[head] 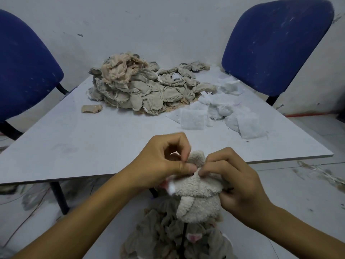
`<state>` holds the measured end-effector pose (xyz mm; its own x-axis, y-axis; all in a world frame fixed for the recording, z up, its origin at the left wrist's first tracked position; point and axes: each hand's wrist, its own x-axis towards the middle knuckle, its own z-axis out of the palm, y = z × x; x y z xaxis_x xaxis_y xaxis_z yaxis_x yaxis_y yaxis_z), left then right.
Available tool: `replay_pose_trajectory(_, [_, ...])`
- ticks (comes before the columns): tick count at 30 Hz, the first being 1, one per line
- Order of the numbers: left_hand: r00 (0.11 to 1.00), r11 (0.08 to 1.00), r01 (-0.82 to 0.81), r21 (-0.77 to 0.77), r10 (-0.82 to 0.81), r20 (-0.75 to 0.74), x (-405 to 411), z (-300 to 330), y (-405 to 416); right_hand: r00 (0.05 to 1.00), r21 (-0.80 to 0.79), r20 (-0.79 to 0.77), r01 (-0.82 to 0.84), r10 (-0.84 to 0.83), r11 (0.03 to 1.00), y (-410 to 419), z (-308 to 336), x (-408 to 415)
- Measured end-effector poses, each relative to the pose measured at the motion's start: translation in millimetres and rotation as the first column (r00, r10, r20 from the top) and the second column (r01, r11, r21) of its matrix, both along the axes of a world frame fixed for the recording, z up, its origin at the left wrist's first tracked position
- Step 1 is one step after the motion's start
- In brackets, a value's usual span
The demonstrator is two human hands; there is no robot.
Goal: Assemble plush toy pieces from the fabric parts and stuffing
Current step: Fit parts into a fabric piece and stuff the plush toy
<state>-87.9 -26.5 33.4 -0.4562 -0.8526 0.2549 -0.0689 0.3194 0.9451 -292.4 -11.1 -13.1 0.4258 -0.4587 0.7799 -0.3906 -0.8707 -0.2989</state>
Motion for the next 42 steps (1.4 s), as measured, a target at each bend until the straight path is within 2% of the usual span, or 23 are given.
replay_pose_trajectory(3, [0.999,0.997,0.047,0.059,-0.048,0.014,-0.3,6.5,0.0,0.973,0.225,0.225,-0.011,-0.041,0.974,3.7,4.4,3.6])
replay_pose_trajectory(5, [1.000,0.999,-0.011,0.037,0.010,0.025,-2.1,7.6,2.2,0.957,0.304,0.283,-0.024,-0.066,0.952,6.2,7.3,2.5])
replay_pose_trajectory(8, [0.985,0.986,-0.154,-0.069,0.148,-0.087,-6.6,8.6,6.2,0.978,0.133,0.195,0.042,-0.068,0.990,7.6,12.2,-0.4])
replay_pose_trajectory(10, [0.980,0.978,-0.154,-0.139,0.134,-0.145,-10.0,9.6,6.4,0.984,0.060,0.166,0.061,-0.070,0.996,6.2,13.8,-0.3])
replay_pose_trajectory(12, [0.990,0.981,-0.101,-0.164,0.082,-0.118,-11.2,7.2,5.5,0.991,0.023,0.105,0.076,-0.078,0.997,4.8,10.2,0.8])
replay_pose_trajectory(14, [0.997,0.990,-0.063,-0.125,0.057,-0.057,-11.2,0.8,4.3,0.995,0.007,0.005,0.097,-0.097,0.995,2.0,4.6,0.4])
replay_pose_trajectory(16, [0.997,0.997,-0.076,-0.024,0.075,-0.027,-9.7,-4.8,4.1,0.990,-0.015,-0.083,0.110,-0.111,0.994,-0.8,-0.7,1.7])
replay_pose_trajectory(20, [0.992,0.997,-0.065,0.048,0.059,0.109,-2.5,-3.4,3.3,0.987,0.034,-0.120,0.108,-0.103,0.994,-2.4,-3.2,5.1])
replay_pose_trajectory(23, [0.990,0.996,-0.069,0.060,0.061,0.128,-0.6,-0.3,4.3,0.982,0.065,-0.151,0.122,-0.111,0.990,-0.7,-4.8,4.5])
replay_pose_trajectory(25, [0.994,0.993,-0.107,0.049,0.105,0.036,-4.0,2.6,6.3,0.987,0.062,-0.111,0.125,-0.117,0.990,1.6,-3.6,5.0])
replay_pose_trajectory(28, [0.975,0.991,-0.135,0.003,0.133,-0.176,-9.8,0.4,4.7,0.990,-0.005,-0.032,0.139,-0.140,0.990,1.3,3.2,5.0])
replay_pose_trajectory(30, [0.963,0.991,-0.128,0.024,0.130,-0.236,-9.9,-5.9,1.6,0.989,-0.054,-0.049,0.135,-0.138,0.989,-0.8,5.3,5.3])
replay_pose_trajectory(34, [0.988,0.978,-0.119,0.171,0.134,-0.081,-5.7,-19.9,0.2,0.982,-0.033,-0.143,0.124,-0.127,0.992,0.2,-1.8,7.1])
replay_pose_trajectory(38, [0.997,0.981,-0.036,0.191,0.022,0.079,0.3,-13.0,-4.1,0.980,0.066,-0.147,0.142,-0.131,0.988,1.4,-5.2,10.7])
replay_pose_trajectory(42, [0.996,0.982,0.084,0.172,-0.086,0.007,-1.5,-3.9,0.0,0.976,0.052,-0.182,0.129,-0.118,0.990,1.9,-0.2,8.6])
